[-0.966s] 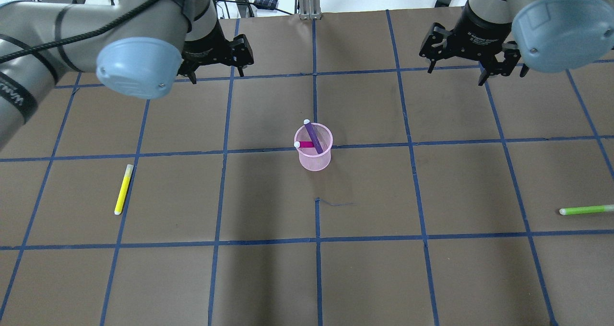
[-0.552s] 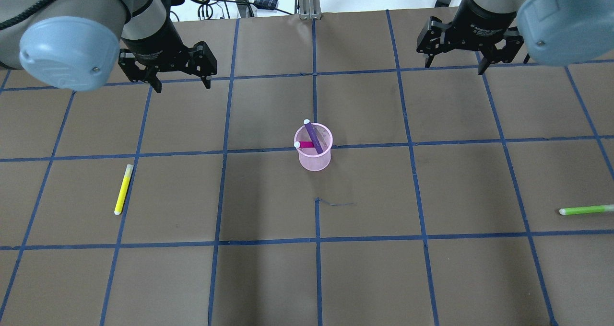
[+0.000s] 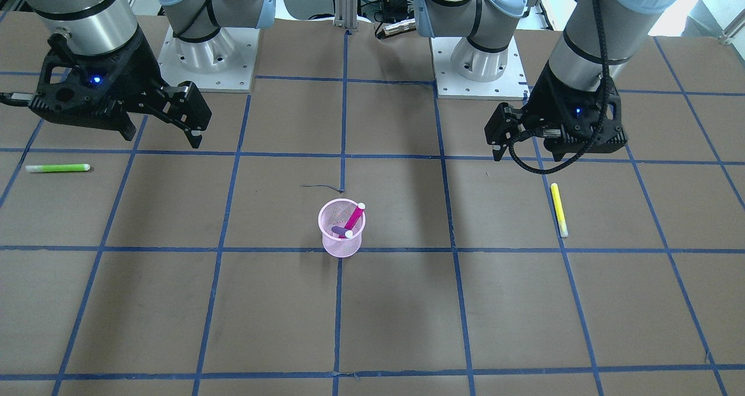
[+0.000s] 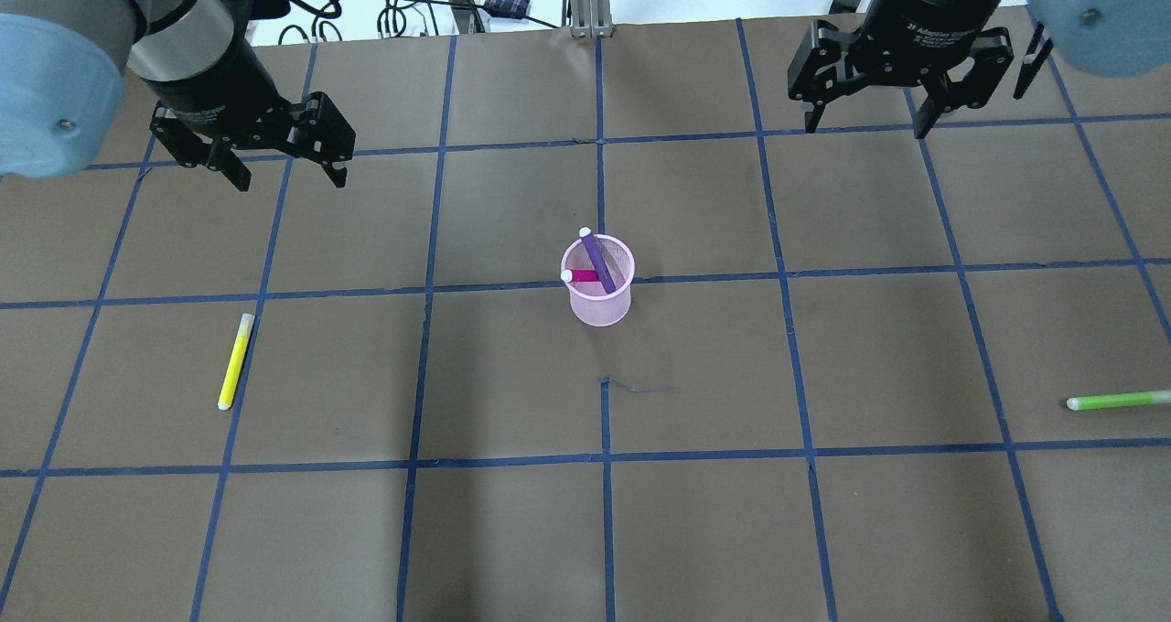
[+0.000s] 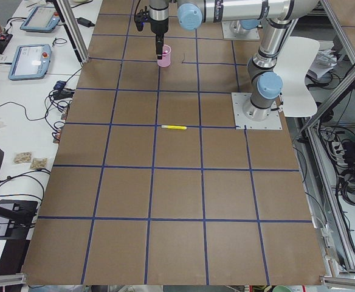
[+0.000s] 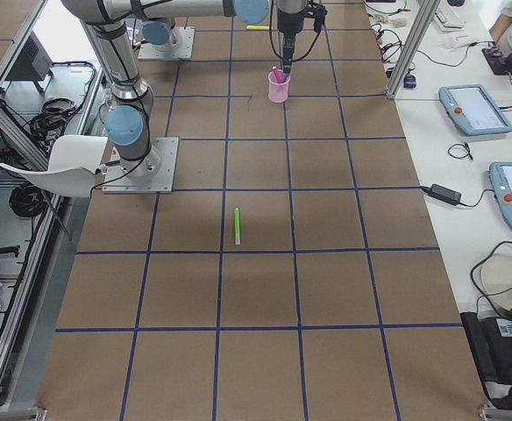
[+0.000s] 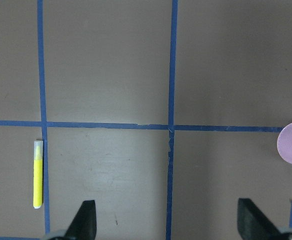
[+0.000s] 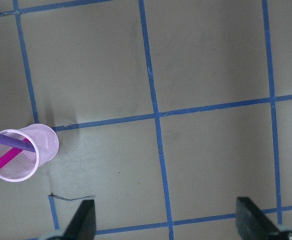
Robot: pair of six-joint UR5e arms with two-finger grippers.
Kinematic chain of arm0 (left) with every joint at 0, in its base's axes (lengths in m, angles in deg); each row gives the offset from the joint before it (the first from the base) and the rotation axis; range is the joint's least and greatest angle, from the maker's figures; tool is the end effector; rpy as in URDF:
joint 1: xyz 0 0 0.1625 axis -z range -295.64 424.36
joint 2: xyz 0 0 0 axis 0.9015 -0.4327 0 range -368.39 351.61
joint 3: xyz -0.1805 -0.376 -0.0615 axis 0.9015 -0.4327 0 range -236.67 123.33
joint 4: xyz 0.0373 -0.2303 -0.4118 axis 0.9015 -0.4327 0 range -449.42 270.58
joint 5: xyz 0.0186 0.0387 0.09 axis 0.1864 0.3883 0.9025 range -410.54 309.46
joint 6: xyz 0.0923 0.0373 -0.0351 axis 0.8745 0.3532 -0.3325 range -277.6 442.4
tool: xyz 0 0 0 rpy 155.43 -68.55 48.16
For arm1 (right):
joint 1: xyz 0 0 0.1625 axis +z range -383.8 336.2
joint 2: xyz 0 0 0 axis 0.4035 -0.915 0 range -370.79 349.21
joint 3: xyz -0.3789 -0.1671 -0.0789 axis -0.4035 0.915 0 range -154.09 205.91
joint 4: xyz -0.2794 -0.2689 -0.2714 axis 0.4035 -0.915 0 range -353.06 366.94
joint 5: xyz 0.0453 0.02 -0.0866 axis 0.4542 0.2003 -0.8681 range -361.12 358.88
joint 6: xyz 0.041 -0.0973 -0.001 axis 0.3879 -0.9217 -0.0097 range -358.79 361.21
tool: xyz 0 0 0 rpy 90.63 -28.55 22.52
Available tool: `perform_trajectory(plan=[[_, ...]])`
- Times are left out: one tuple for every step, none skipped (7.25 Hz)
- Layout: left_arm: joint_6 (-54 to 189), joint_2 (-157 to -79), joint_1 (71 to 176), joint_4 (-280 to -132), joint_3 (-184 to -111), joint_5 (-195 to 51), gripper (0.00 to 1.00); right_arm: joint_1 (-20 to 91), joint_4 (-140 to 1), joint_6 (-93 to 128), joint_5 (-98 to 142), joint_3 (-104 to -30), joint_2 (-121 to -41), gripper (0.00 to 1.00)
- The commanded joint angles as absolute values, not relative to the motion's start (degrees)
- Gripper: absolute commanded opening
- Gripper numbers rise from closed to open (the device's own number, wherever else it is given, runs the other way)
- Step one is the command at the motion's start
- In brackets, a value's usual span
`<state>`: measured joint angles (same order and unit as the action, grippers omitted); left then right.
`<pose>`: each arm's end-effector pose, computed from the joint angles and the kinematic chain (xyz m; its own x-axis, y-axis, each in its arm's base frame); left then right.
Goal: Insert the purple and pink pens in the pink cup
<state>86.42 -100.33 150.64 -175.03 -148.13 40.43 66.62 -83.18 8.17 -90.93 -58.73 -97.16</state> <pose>-0.0943 -0.5765 0.4532 -0.9998 0.0048 -0.0182 0.0051 0.9999 -0.0163 0.1378 -0.5827 0.4946 -0.9935 0.1139 -0.0072 0.1140 0.9930 -0.0315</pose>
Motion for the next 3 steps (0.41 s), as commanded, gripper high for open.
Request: perform_trajectory(plan=[[86.8,-98.0,150.7,-175.5,-150.2,40.7,1.00,66.8,-83.7,6.5,-91.7,-59.2,-96.5,1.00],[86.9,-97.9,150.8,-175.6,-150.4,40.8,1.00,66.8,-83.6,6.5,-91.8,-59.2,-96.5,1.00],[86.9,-97.9,150.8,-175.6,-150.3,40.7,1.00,66.8,-83.7,6.4,-91.8,-59.2,-96.5,1.00]])
